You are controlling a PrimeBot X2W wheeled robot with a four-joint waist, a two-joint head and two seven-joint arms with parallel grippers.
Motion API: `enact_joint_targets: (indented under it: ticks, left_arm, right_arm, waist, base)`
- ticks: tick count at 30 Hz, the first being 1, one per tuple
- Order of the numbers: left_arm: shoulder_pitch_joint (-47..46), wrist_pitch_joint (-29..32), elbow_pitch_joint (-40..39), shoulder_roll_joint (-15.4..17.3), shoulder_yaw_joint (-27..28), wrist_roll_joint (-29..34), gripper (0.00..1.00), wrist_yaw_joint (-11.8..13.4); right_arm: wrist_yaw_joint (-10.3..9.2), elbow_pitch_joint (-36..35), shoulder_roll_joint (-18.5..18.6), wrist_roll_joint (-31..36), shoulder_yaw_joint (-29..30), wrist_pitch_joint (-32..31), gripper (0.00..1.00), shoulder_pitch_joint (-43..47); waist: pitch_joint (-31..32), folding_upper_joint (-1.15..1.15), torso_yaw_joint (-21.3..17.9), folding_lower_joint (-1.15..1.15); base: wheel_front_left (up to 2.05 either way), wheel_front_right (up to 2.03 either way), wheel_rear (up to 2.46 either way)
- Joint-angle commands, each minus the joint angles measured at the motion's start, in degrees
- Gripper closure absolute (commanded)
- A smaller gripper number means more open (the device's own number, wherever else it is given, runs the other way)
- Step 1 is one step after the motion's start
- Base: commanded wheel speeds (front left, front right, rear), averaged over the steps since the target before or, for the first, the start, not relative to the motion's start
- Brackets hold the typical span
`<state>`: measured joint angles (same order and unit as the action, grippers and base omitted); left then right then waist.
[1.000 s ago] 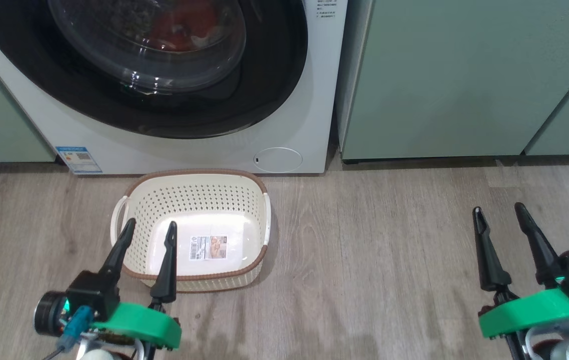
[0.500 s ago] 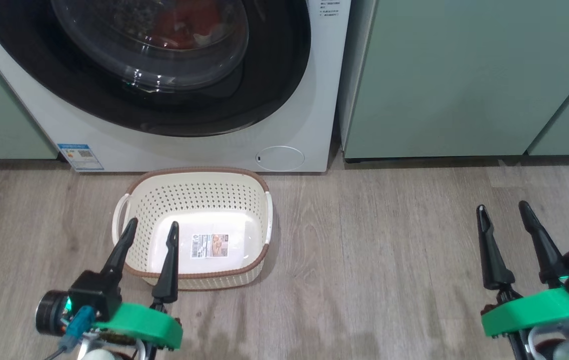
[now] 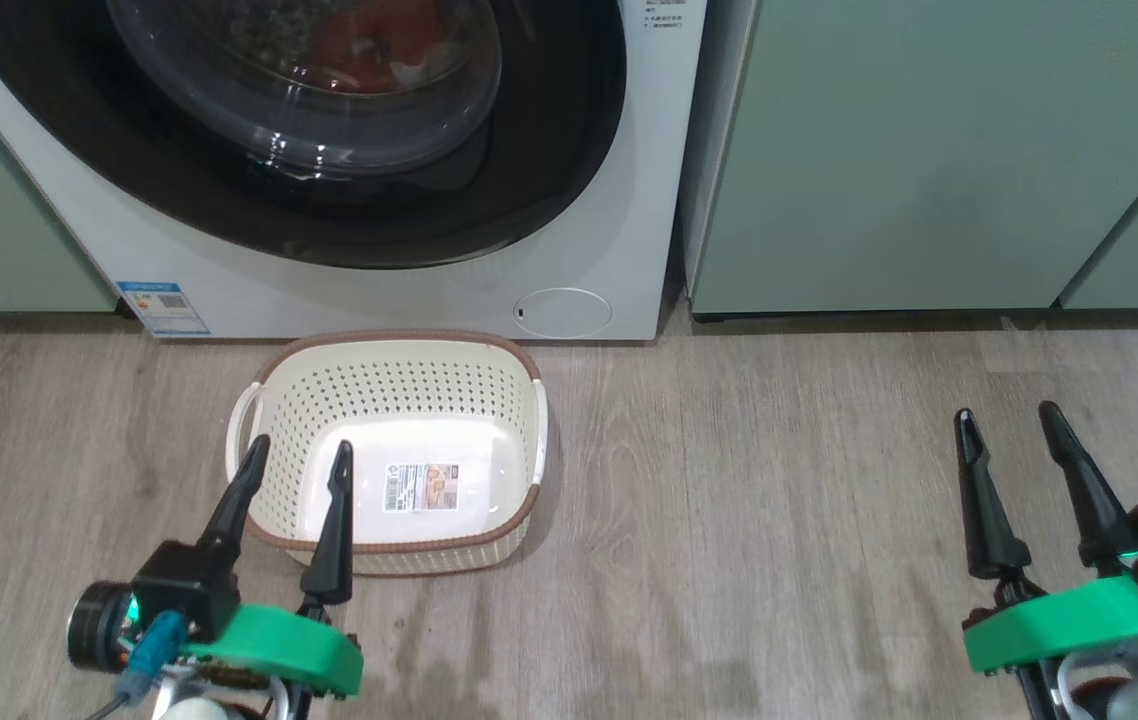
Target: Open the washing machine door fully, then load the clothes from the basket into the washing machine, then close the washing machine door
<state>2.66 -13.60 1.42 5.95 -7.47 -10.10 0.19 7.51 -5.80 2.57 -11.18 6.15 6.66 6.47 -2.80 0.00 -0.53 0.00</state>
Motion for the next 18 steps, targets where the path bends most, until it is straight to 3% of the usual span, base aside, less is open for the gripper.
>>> enact_joint_targets:
  ticks: [1, 7, 8, 18]
  left_arm:
    - [-1.9, 0.1, -2.1, 0.9, 1.6, -0.5, 0.0, 0.4]
    - [-2.0, 0.2, -2.1, 1.1, 1.4, -0.7, 0.0, 0.5]
    - [0.0, 0.3, 0.1, 0.1, -0.1, -0.5, 1.0, 0.0]
    - [-0.4, 1.4, 2.1, -0.1, 0.5, -6.5, 1.0, -0.5]
  right_arm:
    - [-0.02, -2.0, 0.3, -0.3, -1.0, 0.8, 0.0, -1.6]
    - [-0.02, -2.1, 0.3, -0.3, -1.0, 0.9, 0.0, -1.7]
    - [0.0, 0.2, 0.0, 0.0, 0.0, 0.1, 1.0, 0.0]
    - [0.0, 2.6, 0.3, -6.1, -0.6, -0.5, 1.0, -0.7]
  waist:
    - [-0.1, 0.0, 0.0, 0.0]
    - [-0.3, 0.0, 0.1, 0.0]
    - [-0.3, 0.0, 0.1, 0.0]
    - [-0.1, 0.0, 0.1, 0.0]
  base:
    - [0.0, 0.0, 0.0]
    - [0.0, 0.0, 0.0]
    - [0.0, 0.0, 0.0]
    - [0.0, 0.0, 0.0]
